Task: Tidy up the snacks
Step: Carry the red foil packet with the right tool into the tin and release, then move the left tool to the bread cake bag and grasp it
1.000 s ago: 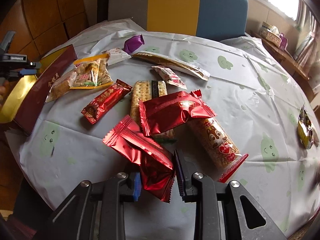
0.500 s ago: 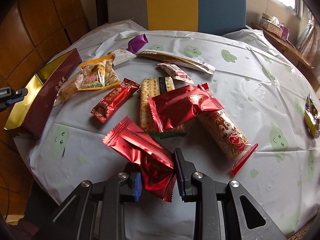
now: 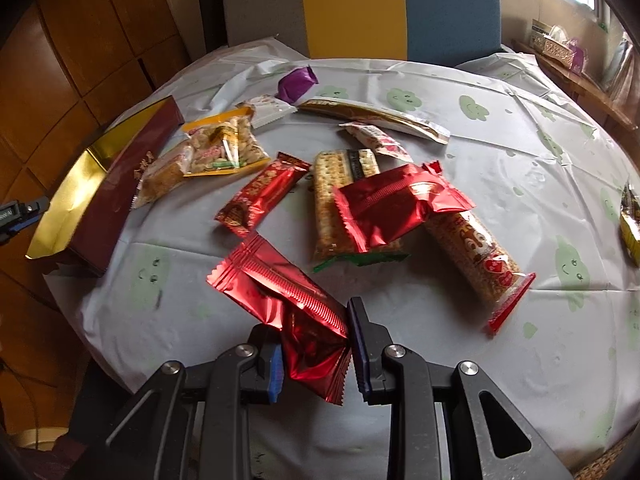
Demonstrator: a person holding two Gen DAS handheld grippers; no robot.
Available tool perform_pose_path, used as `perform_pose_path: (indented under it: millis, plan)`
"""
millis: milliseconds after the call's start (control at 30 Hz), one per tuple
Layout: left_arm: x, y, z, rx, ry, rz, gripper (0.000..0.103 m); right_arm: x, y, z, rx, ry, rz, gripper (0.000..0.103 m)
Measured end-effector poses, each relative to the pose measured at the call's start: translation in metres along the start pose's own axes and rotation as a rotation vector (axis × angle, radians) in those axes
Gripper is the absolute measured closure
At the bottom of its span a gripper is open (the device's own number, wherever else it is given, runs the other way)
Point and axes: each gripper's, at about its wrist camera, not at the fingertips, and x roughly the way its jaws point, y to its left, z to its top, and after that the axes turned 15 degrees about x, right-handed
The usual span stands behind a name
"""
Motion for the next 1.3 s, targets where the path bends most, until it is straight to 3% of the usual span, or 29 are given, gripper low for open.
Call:
perform_pose_path:
  millis: [233, 467, 733, 967, 1000, 1033, 1067, 1100, 1133, 1300]
  plan:
    - [-0.001, 0.003, -0.006, -0.008, -0.009, -0.021, 0.07, -0.002, 0.02, 0.002, -0.026, 0.012, 0.054, 0.075]
    - [-0.003, 0.004, -0.008, -0.008, -0.038, -0.019, 0.069, -0.009, 0.05, 0.015, -0.041, 0.033, 0.186, 0.075]
    - [-0.003, 0.01, -0.006, -0.015, -0.046, 0.008, 0.069, -0.01, 0.129, 0.04, -0.102, 0.056, 0.389, 0.075]
    - [-0.006, 0.021, -0.004, -0.038, -0.058, 0.014, 0.069, 0.01, 0.199, 0.06, -0.162, 0.087, 0.477, 0.074]
    - [-0.006, 0.022, -0.004, -0.042, -0.058, 0.016, 0.069, 0.015, 0.207, 0.065, -0.163, 0.089, 0.489, 0.072]
    - [-0.006, 0.022, -0.004, -0.045, -0.057, 0.016, 0.069, 0.021, 0.216, 0.069, -0.168, 0.093, 0.499, 0.063]
    - [-0.006, 0.022, -0.004, -0.046, -0.056, 0.016, 0.069, 0.027, 0.223, 0.073, -0.175, 0.105, 0.504, 0.05]
    - [-0.006, 0.022, -0.004, -0.043, -0.055, 0.016, 0.069, 0.032, 0.227, 0.075, -0.176, 0.112, 0.503, 0.024]
    - [-0.006, 0.022, -0.004, -0.038, -0.054, 0.016, 0.069, 0.035, 0.231, 0.076, -0.181, 0.114, 0.499, 0.02]
    - [-0.005, 0.02, -0.004, -0.018, -0.057, 0.018, 0.069, 0.039, 0.228, 0.065, -0.293, 0.129, 0.429, 0.02]
